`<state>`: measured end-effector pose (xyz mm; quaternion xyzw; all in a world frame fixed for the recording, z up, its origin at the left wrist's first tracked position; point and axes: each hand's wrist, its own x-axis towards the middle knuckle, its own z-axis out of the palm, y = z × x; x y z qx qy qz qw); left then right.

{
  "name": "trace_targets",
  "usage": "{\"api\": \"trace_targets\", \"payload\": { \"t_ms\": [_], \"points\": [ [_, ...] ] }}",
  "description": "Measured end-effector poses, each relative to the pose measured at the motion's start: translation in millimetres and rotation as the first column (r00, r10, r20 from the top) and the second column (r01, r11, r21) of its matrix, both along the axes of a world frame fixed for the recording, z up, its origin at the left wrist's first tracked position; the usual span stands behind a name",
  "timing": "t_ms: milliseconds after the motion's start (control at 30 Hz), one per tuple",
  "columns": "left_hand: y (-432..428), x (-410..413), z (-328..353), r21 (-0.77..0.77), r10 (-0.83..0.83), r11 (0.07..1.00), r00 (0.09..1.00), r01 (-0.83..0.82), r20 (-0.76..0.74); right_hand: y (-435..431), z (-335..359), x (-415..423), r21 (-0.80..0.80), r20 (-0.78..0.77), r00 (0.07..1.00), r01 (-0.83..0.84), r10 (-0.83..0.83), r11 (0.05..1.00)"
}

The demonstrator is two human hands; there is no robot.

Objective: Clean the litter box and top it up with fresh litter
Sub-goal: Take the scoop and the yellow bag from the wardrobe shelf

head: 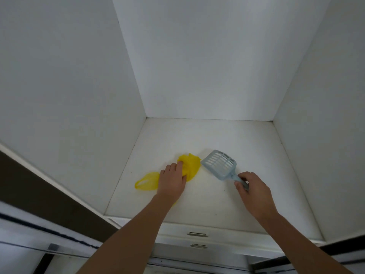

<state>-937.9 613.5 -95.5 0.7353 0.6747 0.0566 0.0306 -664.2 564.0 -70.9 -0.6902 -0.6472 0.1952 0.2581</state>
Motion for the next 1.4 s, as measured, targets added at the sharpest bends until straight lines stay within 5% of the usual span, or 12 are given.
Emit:
{"api": "trace_targets", "payload": {
  "t_ms": [300,633,1100,1400],
  "points": [
    [4,5,6,-0.062,-0.122,0.990,0.990,0.126,0.074,-16,9,9,0.010,0.008,0.999,0.044,-0.044,0.999],
    [44,10,44,0.041,-0.287,0.958,0.946,0.284,0.153,-32,27,1,0.061,0.066,0.979,0.189,-0.192,0.980],
    [48,4,45,0.151,-0.544,0.839,0.814,0.523,0.205,-107,52,-60,0.082,0.093,0.874,0.471,-0.478,0.878],
    [-11,74,62,0.204,-0.710,0.704,0.661,0.681,0.243,-203,59,-33,0.134,0.134,0.754,0.629,-0.643,0.766]
  ]
}}
